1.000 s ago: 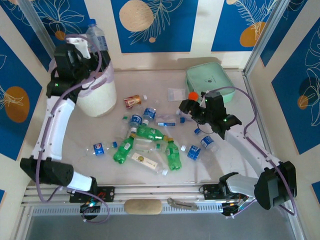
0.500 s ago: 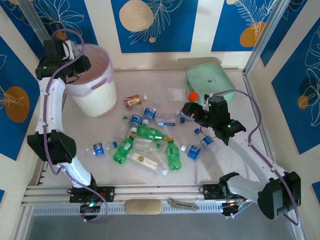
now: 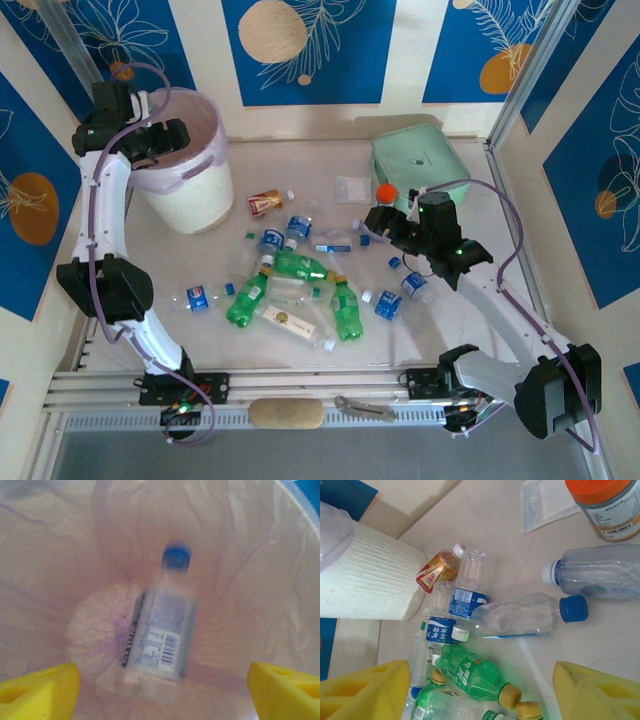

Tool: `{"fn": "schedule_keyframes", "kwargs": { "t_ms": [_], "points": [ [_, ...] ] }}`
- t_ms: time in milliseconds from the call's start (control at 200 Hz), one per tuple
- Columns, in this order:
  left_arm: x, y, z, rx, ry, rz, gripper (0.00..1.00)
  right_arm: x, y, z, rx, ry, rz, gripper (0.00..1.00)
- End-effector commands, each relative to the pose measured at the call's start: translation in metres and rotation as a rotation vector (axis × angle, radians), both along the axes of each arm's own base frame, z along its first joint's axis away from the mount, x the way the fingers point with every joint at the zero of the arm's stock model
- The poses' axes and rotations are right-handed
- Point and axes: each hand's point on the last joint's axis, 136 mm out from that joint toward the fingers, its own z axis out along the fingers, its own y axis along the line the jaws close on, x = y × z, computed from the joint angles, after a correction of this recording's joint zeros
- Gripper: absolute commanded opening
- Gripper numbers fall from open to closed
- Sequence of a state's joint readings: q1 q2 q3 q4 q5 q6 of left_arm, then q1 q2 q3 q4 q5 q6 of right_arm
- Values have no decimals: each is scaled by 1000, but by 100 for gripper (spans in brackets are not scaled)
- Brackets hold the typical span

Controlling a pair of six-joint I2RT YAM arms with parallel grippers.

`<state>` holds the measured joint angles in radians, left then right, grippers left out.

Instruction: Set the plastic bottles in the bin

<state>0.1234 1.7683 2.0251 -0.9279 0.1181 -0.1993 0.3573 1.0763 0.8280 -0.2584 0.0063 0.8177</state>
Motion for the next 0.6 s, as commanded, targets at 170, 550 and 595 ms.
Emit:
{"fn": "schedule_keyframes", "kwargs": {
  "t_ms": [170, 550, 595],
  "points": [
    [-43, -17, 75, -17, -162, -44, 100, -7, 10, 9, -18, -33, 55, 78],
    [-148, -55, 29, -217, -165, -37, 100, -8, 17, 5, -52, -36, 78, 99],
    [-162, -62, 15, -263, -148, -45, 100, -8, 17, 2, -56, -29, 76, 99]
  ]
}}
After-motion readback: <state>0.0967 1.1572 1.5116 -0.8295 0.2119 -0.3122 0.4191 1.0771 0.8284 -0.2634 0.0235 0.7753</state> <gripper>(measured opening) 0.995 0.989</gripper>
